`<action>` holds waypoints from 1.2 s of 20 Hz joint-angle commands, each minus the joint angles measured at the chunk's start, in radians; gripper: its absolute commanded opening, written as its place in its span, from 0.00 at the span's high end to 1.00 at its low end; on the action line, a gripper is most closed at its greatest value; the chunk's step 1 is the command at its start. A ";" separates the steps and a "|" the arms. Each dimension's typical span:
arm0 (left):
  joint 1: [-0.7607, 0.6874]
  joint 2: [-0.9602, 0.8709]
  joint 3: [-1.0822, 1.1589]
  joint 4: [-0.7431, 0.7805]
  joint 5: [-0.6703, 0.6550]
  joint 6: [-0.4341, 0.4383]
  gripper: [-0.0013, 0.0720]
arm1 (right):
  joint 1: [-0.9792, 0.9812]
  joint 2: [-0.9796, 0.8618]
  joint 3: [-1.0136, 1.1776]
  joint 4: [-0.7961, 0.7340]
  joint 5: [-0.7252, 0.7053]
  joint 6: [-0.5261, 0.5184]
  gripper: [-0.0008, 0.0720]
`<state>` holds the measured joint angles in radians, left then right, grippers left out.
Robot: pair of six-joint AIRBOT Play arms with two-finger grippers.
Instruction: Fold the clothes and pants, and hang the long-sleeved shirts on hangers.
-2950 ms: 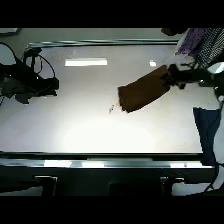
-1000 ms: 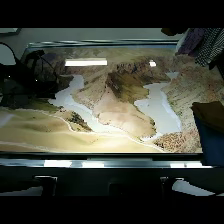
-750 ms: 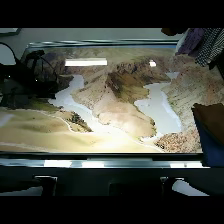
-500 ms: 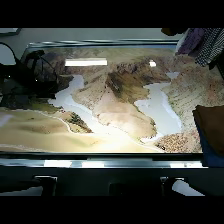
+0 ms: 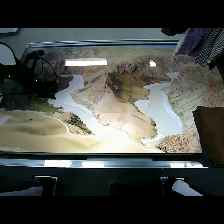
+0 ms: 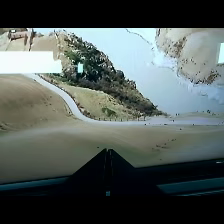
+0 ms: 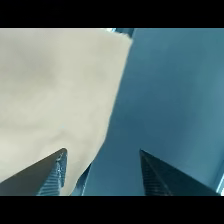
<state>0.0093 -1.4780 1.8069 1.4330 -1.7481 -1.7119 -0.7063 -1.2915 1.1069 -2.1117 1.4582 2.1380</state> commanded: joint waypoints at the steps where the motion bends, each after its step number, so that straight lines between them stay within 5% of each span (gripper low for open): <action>1: -0.003 0.005 -0.003 0.000 0.014 -0.001 0.96 | 0.001 0.031 0.068 0.135 -0.079 -0.063 0.53; 3: -0.005 0.042 -0.043 0.000 0.071 -0.001 0.96 | 0.019 0.069 0.114 0.381 -0.194 -0.185 0.77; 5: -0.005 0.122 -0.146 0.000 0.151 0.001 0.96 | 0.107 0.114 0.117 0.578 -0.282 -0.317 0.90; 8: -0.005 0.276 -0.348 0.000 0.224 0.004 0.96 | 0.335 0.159 0.117 0.702 -0.294 -0.419 0.95; 15: -0.005 0.493 -0.575 0.030 0.230 0.066 0.96 | 0.836 0.185 0.117 0.705 -0.212 -0.483 0.94; 24: -0.005 0.491 -0.575 0.030 0.216 0.063 0.95 | 0.960 0.185 0.117 0.747 -0.185 -0.496 0.94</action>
<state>0.0048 -0.9905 1.2354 1.4616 -1.5314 -1.6497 0.2340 -1.1072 1.2224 -1.3830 1.2636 1.6440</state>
